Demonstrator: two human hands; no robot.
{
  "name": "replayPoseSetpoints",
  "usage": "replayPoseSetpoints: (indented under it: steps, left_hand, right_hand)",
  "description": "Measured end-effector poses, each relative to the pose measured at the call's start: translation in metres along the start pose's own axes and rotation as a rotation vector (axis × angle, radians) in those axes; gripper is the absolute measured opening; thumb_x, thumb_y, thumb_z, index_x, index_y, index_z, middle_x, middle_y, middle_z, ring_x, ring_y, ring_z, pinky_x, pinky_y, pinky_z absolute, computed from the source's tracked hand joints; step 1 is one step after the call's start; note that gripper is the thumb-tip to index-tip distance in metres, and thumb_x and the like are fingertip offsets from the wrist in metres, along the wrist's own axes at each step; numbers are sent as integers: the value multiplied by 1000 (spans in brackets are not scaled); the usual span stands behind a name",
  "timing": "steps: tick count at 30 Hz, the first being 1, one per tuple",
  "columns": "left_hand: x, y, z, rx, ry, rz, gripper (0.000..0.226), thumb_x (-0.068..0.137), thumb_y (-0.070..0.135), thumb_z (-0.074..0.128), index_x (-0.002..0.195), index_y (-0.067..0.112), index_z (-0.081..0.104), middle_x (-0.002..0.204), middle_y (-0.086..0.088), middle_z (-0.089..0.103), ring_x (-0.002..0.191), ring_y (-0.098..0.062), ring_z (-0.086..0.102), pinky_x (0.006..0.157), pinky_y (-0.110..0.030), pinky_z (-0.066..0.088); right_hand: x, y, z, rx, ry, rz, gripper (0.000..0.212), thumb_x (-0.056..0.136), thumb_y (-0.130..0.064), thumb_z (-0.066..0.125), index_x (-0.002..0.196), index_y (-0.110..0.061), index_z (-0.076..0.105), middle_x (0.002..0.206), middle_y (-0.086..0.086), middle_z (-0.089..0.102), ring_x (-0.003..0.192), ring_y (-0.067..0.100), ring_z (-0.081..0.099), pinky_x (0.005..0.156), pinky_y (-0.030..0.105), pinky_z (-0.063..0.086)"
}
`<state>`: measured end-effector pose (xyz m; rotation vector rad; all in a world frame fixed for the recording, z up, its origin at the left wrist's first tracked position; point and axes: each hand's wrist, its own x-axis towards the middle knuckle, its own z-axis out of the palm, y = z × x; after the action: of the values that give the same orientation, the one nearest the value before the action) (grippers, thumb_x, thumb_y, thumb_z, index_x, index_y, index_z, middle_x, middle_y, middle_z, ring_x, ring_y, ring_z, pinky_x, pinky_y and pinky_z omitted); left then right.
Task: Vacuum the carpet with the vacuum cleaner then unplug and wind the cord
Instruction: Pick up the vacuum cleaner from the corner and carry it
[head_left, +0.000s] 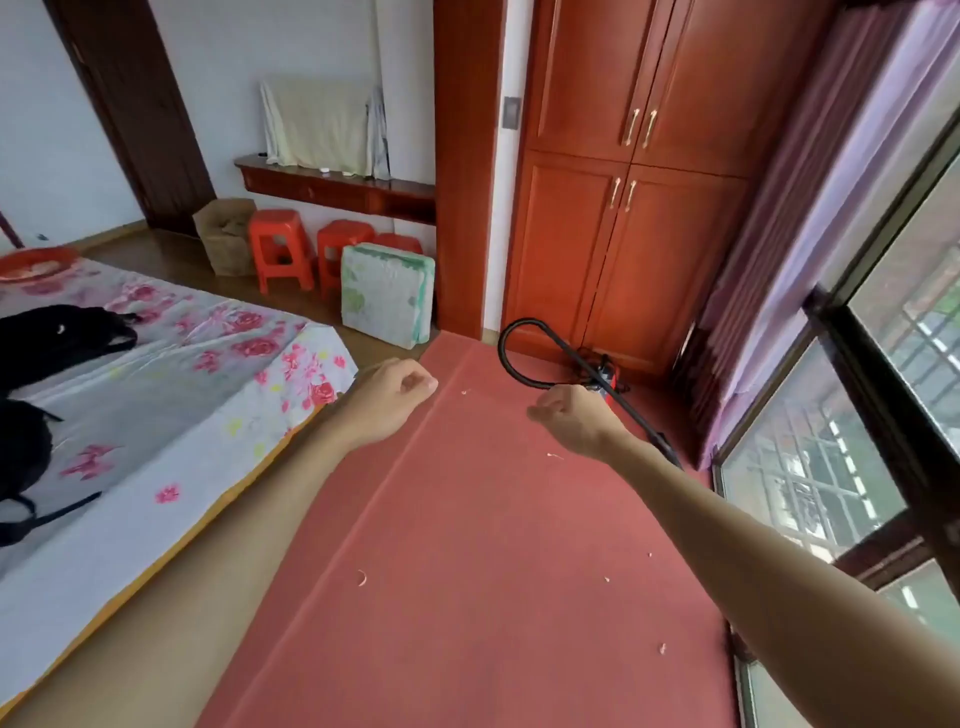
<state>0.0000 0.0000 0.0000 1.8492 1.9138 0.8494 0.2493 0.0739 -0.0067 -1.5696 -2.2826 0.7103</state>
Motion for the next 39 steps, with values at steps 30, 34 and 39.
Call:
replayPoseSetpoints:
  steps: [30, 34, 39]
  left_hand:
    - [424, -99, 45, 85, -227, 3, 24, 95, 39, 50, 96, 20, 64, 102, 4, 63, 96, -13, 58, 86, -32, 47]
    - [488, -103, 57, 44, -216, 2, 25, 94, 40, 51, 98, 20, 65, 103, 5, 65, 97, -14, 59, 87, -33, 48]
    - [557, -127, 79, 60, -263, -32, 25, 93, 42, 51, 98, 21, 65, 105, 6, 65, 97, -15, 59, 89, -37, 50]
  right_hand:
    - [388, 58, 1, 161, 128, 242, 33, 77, -32, 51, 74, 0, 56, 68, 15, 59, 62, 33, 51, 56, 43, 48]
    - [444, 73, -3, 169, 103, 250, 36, 80, -29, 54, 90, 4, 65, 86, 21, 70, 77, 38, 66, 70, 48, 56]
    - [507, 91, -9, 159, 80, 279, 34, 81, -27, 54, 88, 5, 63, 86, 19, 71, 78, 38, 66, 68, 44, 56]
